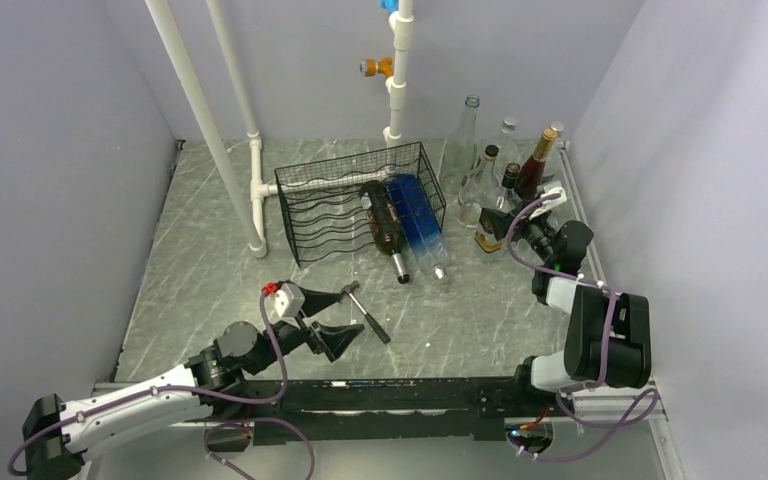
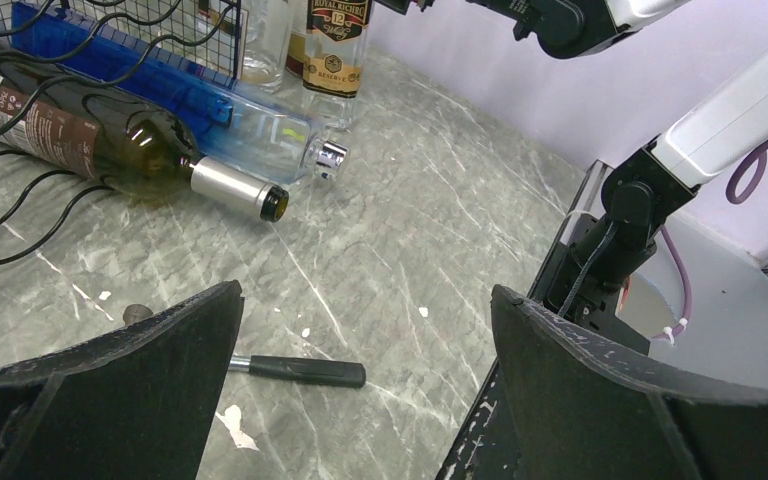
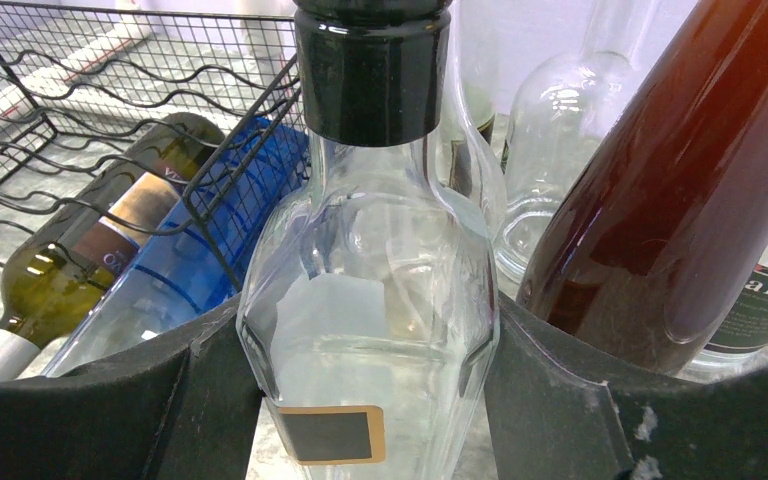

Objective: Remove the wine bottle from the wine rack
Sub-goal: Place the wine bottle at the center of the board.

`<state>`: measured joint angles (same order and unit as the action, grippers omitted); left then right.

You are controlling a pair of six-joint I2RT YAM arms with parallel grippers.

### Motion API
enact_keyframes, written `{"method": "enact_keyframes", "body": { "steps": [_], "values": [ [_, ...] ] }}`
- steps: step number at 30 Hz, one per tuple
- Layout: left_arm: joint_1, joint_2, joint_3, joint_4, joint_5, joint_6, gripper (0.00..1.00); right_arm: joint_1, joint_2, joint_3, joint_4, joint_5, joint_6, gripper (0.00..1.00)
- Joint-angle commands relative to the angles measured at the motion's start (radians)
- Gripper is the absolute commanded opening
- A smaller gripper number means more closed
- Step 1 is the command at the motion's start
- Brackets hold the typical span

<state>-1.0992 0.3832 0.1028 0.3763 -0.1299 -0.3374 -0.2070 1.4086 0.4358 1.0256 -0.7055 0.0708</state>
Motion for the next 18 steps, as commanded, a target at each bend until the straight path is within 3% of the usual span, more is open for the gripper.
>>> {"method": "enact_keyframes", "body": {
  "steps": [1, 18],
  "values": [
    [-0.004, -0.001, 0.041, 0.044, 0.003, -0.008, 1.0, 0.003, -0.006, 0.041, 0.145, 0.01, -0.004, 0.06],
    [-0.004, -0.065, 0.018, 0.015, -0.003, -0.024, 0.99, -0.018, -0.022, 0.035, 0.108, -0.009, -0.014, 0.3]
  ]
}}
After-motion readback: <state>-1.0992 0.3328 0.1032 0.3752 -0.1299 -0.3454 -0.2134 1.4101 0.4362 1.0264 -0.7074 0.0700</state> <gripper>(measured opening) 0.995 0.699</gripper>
